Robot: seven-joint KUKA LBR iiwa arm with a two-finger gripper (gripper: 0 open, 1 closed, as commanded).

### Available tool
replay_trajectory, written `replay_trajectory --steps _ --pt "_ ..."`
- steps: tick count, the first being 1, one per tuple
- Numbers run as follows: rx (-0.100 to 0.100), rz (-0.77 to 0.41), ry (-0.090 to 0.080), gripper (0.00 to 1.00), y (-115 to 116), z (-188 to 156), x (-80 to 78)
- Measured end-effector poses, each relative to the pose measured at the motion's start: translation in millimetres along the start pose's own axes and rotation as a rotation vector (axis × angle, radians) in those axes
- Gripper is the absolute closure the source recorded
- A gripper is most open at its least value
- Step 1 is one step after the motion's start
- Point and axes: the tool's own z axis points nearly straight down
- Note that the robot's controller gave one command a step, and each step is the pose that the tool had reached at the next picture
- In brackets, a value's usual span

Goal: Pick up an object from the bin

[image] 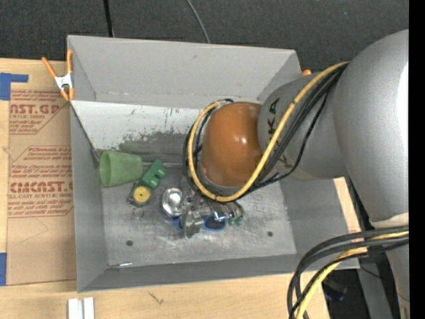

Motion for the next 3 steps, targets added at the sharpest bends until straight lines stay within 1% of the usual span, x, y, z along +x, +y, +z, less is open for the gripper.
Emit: replay_trajectory --steps 1,2,3 --pt "0.002 0.019 -0.016 1.00 3 -150 -14.3" --pt "0.001 0.249 -0.001 1.00 -24 -17 -33.8" --pt "0.000 0.248 -0.007 0.00 -24 -20 -35.2"
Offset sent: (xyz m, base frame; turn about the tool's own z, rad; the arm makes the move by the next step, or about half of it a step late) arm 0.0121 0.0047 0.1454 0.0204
